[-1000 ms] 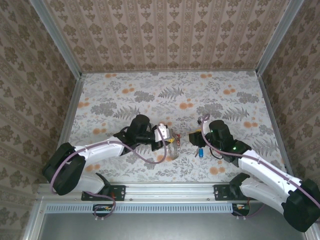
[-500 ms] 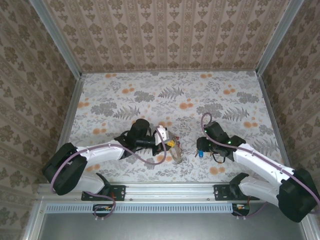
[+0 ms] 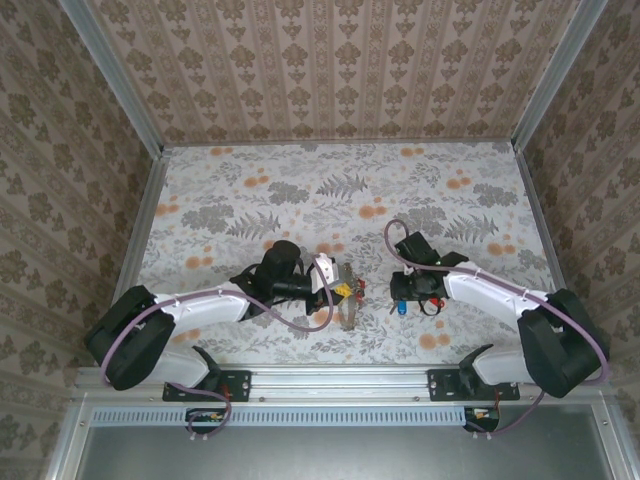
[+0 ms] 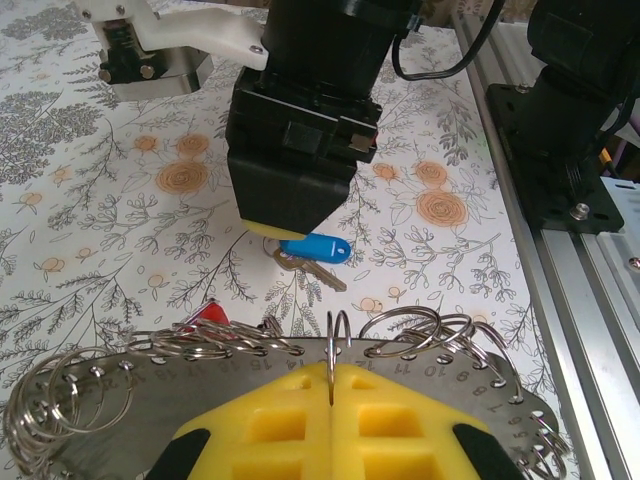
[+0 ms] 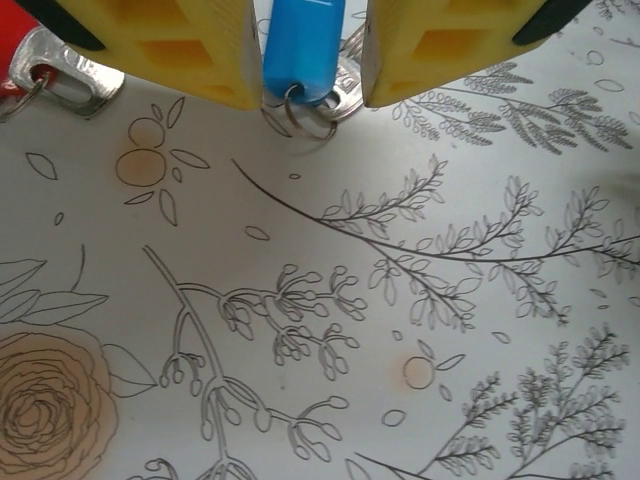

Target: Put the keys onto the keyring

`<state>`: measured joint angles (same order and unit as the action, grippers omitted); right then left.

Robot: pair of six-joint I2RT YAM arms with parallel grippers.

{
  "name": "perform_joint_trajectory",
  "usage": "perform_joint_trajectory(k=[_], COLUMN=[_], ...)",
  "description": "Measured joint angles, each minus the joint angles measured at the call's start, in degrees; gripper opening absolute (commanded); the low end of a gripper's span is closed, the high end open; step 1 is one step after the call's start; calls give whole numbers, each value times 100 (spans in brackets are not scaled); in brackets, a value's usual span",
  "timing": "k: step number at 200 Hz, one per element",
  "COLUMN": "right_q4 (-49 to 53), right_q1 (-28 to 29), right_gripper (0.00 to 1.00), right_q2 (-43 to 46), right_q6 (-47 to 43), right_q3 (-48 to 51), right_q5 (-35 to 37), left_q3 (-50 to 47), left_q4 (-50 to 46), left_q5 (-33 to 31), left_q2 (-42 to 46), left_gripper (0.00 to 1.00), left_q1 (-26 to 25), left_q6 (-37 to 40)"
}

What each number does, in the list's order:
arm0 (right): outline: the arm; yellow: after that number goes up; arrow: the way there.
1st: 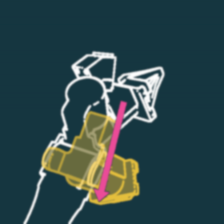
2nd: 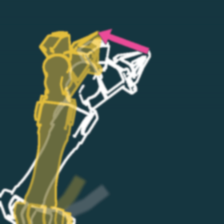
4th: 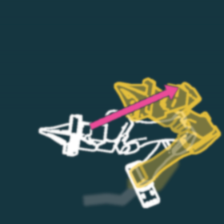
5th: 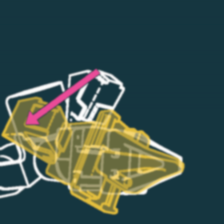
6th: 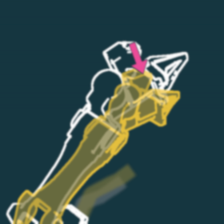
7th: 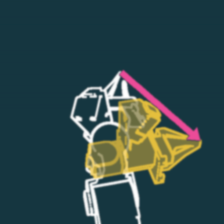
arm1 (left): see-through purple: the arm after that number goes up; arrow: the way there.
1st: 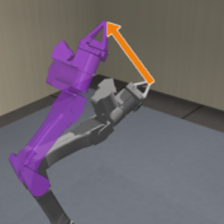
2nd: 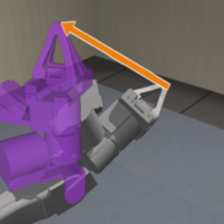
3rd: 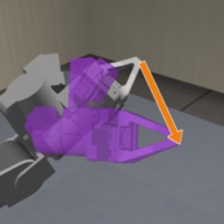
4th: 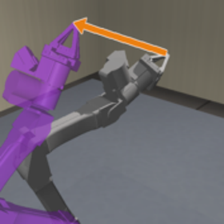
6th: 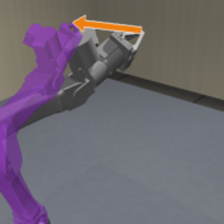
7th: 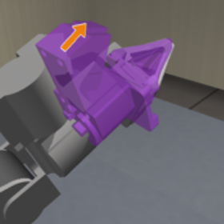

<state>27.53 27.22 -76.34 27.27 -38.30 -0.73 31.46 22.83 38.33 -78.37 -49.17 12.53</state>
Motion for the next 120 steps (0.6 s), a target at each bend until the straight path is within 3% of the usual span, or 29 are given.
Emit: perform_joint_trajectory(k=[98,120], right_q4=[-116,-114], right_q1=[-422,-446], right_gripper=[27,22], right_q2=[-619,-647], right_q6=[-337,-358], right_q3=[-90,-101], right_q5=[-688,-710], left_q3=[-2,-2], left_q4=[0,0], left_q5=[7,7], left_q2=[0,0], left_gripper=[0,0], left_q1=[0,0], left_q6=[-15,-15])
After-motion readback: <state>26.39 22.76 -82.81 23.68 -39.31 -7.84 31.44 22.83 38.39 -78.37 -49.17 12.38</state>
